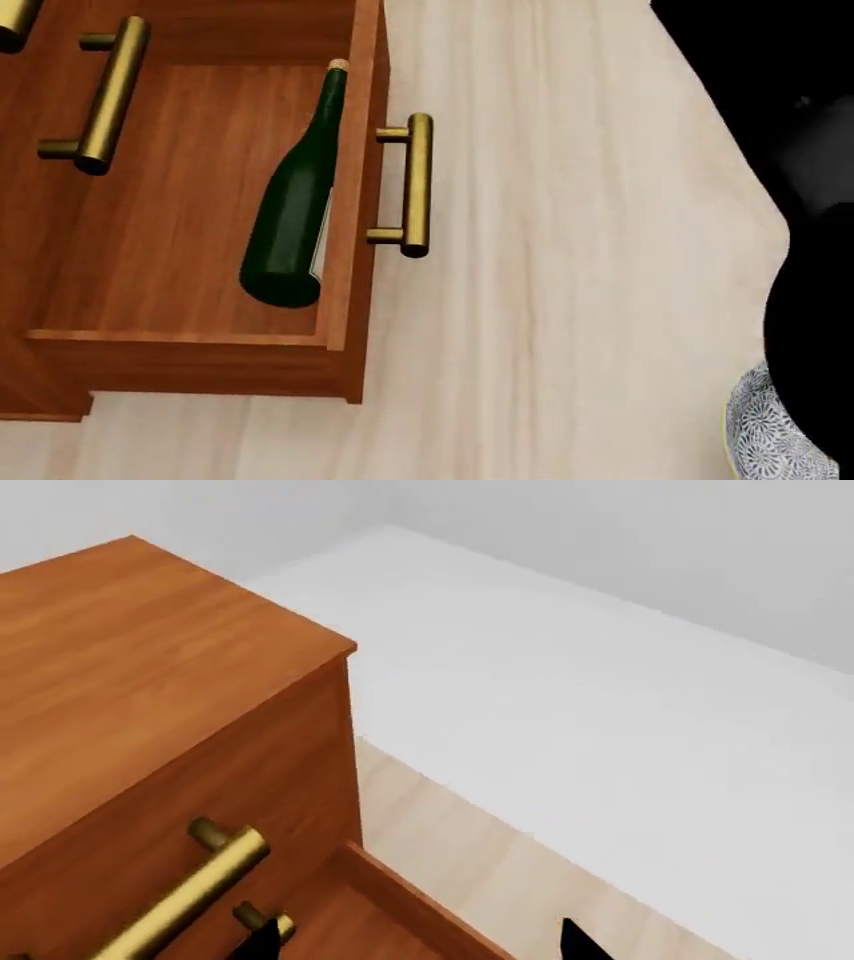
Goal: Put the wine bottle in the bottom drawer of the cabinet.
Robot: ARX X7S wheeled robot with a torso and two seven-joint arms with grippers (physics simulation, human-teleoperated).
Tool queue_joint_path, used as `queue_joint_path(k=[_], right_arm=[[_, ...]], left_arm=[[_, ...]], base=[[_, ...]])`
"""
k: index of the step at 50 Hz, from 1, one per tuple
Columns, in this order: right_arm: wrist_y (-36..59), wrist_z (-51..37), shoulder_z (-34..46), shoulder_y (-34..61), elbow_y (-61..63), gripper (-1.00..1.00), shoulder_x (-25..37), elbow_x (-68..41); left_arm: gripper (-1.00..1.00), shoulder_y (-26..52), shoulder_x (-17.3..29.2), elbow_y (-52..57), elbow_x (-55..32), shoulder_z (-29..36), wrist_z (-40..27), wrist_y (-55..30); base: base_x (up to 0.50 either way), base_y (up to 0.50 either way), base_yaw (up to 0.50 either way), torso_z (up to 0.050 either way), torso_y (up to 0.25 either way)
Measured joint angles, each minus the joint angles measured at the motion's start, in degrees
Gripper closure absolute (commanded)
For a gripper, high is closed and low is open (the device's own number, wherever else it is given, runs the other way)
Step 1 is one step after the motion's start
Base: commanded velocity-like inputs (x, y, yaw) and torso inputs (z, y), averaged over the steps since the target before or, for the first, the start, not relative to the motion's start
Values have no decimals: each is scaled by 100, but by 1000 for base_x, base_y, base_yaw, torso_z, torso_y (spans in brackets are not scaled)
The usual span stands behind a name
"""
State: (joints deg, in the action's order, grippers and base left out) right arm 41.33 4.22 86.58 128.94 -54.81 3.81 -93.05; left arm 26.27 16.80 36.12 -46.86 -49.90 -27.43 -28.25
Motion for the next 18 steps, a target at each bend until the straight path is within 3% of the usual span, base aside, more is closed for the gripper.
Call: queue_joint_path(k=[18], right_arm=[[1720,-2251,-2366,483,2484,-100,1539,-115]], left_arm=[[-100,-5,20,-3,-12,17,-42,24]], base=[[0,0,0,0,-1]])
